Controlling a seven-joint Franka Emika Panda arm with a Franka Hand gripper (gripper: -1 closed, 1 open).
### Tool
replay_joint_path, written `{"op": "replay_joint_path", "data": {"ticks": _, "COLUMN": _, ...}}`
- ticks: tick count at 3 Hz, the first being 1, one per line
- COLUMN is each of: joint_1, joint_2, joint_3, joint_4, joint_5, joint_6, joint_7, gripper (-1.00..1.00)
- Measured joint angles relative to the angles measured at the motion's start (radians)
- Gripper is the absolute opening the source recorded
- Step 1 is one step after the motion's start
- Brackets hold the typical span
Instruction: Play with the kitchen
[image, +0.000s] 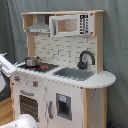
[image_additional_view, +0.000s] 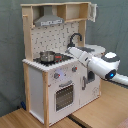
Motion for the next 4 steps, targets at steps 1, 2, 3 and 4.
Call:
{"op": "replay_joint_path", "data": {"ticks": 1, "joint_1": 0.0, "joint_2": 0.0, "joint_3": 0.0, "joint_4": -0.051, "joint_5": -0.061, "joint_6": 0.088, "joint_7": -0.027, "gripper": 1.0}}
{"op": "replay_joint_path", "data": {"ticks": 2, "joint_1": 0.001, "joint_2": 0.0, "joint_3": 0.0, "joint_4": -0.094, "joint_5": -0.11, "joint_6": 0.159, "joint_7": -0.06, "gripper": 1.0}}
{"op": "replay_joint_path", "data": {"ticks": 3, "joint_1": 0.008, "joint_2": 0.0, "joint_3": 0.005, "joint_4": -0.142, "joint_5": -0.146, "joint_6": 0.232, "joint_7": -0.105, "gripper": 1.0}}
{"op": "replay_joint_path", "data": {"ticks": 4, "joint_1": 0.034, "joint_2": 0.0, "joint_3": 0.034, "joint_4": -0.205, "joint_5": -0.155, "joint_6": 0.277, "joint_7": -0.155, "gripper": 1.0}}
